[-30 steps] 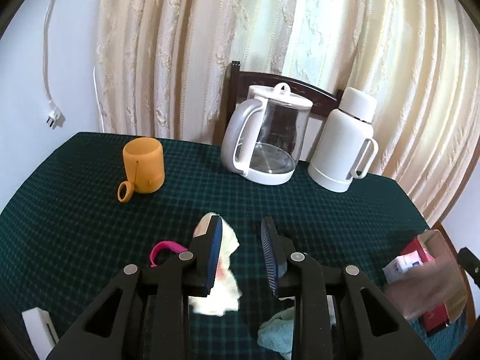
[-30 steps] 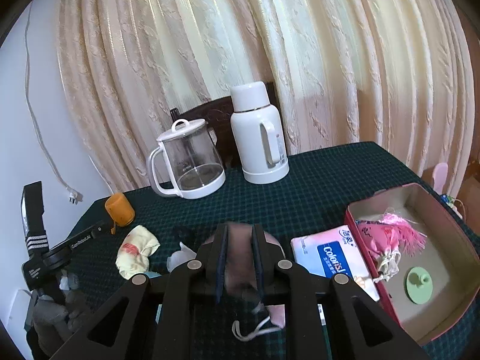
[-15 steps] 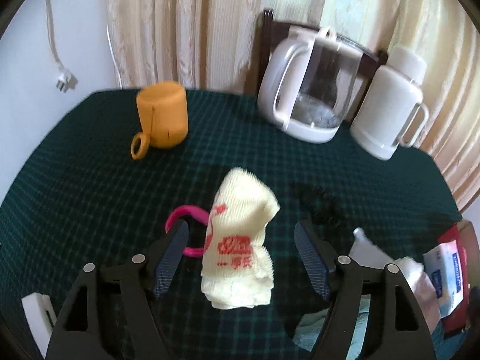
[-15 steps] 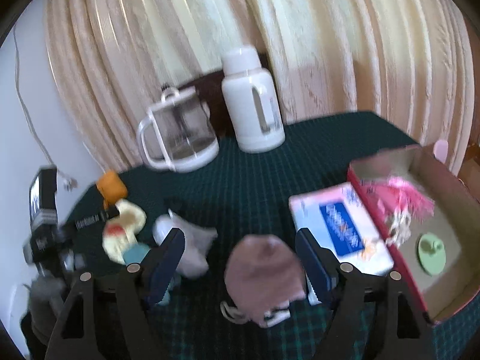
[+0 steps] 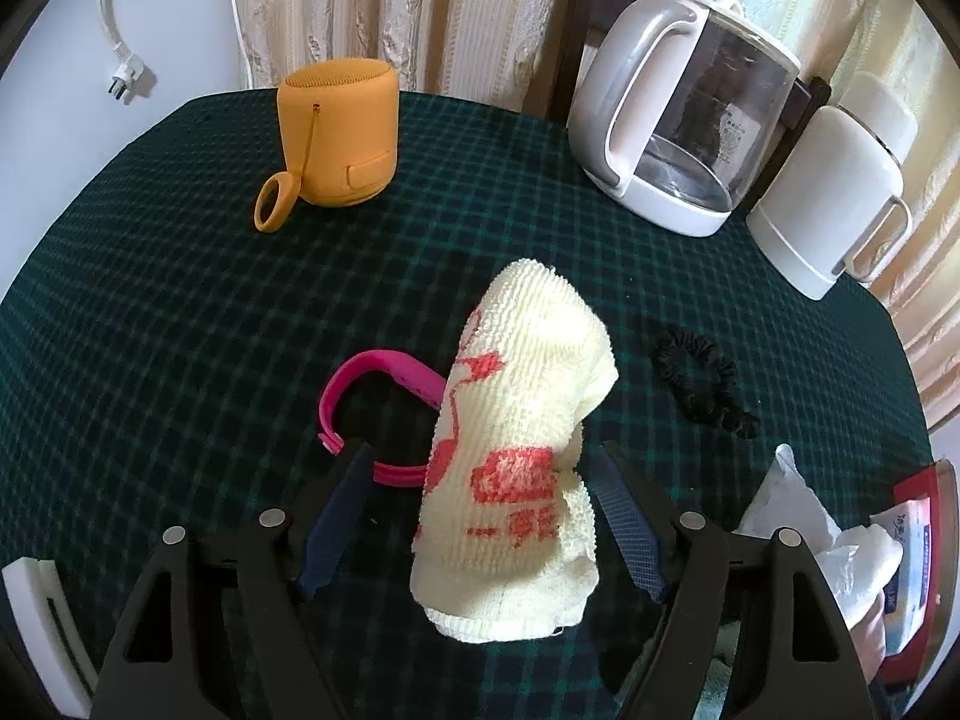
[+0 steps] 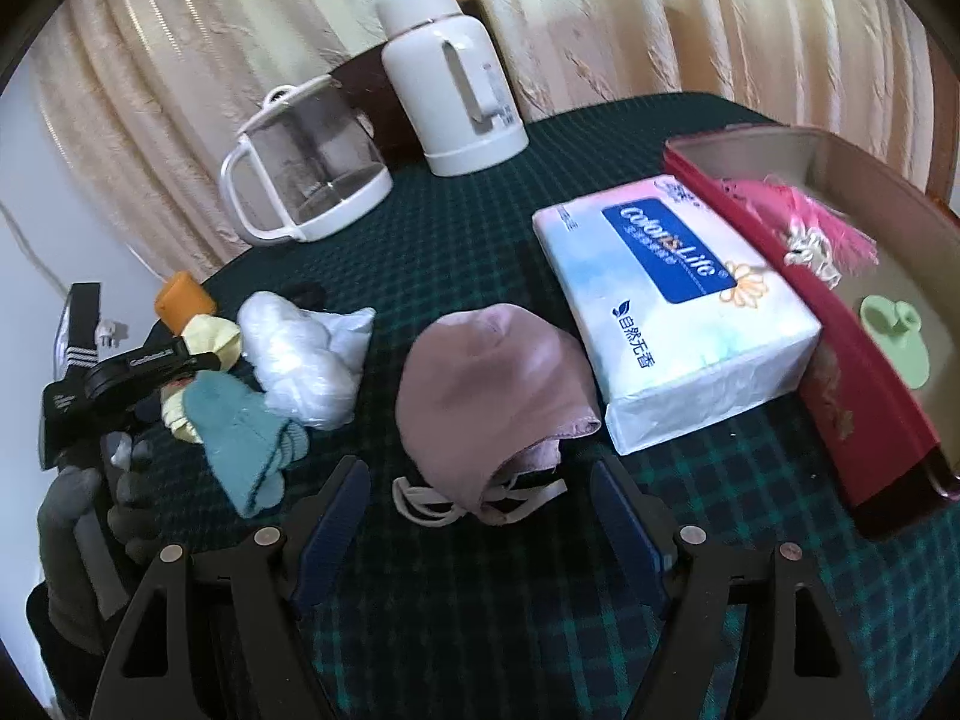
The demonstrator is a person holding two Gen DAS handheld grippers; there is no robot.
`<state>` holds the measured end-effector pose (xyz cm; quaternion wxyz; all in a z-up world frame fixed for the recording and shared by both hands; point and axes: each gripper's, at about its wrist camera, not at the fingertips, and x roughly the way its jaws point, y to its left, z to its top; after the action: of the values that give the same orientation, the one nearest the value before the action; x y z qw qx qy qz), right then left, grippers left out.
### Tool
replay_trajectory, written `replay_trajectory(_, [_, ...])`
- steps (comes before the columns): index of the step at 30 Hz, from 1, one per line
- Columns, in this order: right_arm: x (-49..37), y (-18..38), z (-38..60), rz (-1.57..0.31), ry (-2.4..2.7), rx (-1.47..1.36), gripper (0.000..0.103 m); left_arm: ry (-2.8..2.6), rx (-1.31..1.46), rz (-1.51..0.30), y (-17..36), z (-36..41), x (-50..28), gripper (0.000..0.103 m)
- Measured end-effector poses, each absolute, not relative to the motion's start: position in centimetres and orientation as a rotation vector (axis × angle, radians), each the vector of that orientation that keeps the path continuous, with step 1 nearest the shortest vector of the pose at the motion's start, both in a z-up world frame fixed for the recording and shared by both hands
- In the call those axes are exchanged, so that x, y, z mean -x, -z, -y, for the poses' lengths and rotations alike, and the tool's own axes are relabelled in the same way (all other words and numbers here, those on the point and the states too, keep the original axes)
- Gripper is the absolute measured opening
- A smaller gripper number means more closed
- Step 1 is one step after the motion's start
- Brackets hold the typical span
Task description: Organize soft objects
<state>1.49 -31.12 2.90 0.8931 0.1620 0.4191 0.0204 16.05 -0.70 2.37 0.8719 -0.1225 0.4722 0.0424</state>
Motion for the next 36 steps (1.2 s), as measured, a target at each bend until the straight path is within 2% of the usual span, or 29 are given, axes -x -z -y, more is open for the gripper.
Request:
replay_trajectory(4, [-2.7, -2.3, 30.2, -0.878, -0.046, -0.312, 0.079, -0.084, 0.249, -0.980, -2.2, 1.0, -16.3, 0.081])
replay_trajectory(7, [-3.7, -2.3, 29.5, -0.877, -0.047, -0.283, 0.074, -0.084, 0.245, -0.970, -2.2, 1.1, -16.2, 0.082])
replay_trajectory(8, [-3.9, -2.2, 29.3, -0.878, -0.042, -0.269, 0.068, -0.085, 0.241, -0.967, -2.2, 1.2, -16.3, 0.082])
replay_trajectory(9, [-4.3, -2.1, 29.1, -0.887, -0.033, -0.250, 0.056, -0.086, 0.239, -0.964, -2.2, 1.2, -16.3, 0.081])
replay_trajectory(10, [-4.6, -1.8, 28.8, -0.905, -0.023, -0.230, 0.036, -0.089, 0.236, -0.961, -2.1, 1.3, -16.4, 0.082])
replay_trajectory(13, [-4.9, -1.7, 28.3, -0.901, -0.006, -0.171, 0.016, -0.100, 0.216, -0.961, -2.1, 1.6, -16.4, 0.079])
replay_trajectory(15, [-4.8, -2.1, 28.2, -0.893, -0.021, -0.170, 0.013, -0.102, 0.208, -0.960, -2.2, 1.7, -16.4, 0.052])
replay_trajectory(16, [-4.6, -2.4, 28.1, -0.881, -0.025, -0.162, 0.012, -0.110, 0.204, -0.955, -2.3, 1.7, -16.2, 0.044])
replay_trajectory(20, [-4.0, -5.0, 27.6, -0.802, -0.040, -0.139, 0.012, -0.055, 0.276, -0.961, -2.7, 1.0, -15.9, 0.031])
replay_trajectory(31, [-3.0, -12.5, 28.0, -0.583, -0.036, -0.115, 0.012, -0.019, 0.286, -0.823, -6.7, 1.2, -13.3, 0.030])
replay_trajectory(36, [-3.1, -13.0, 28.6, -0.565, -0.016, -0.120, 0.012, 0.015, 0.273, -0.804, -7.5, 1.7, -12.6, 0.030])
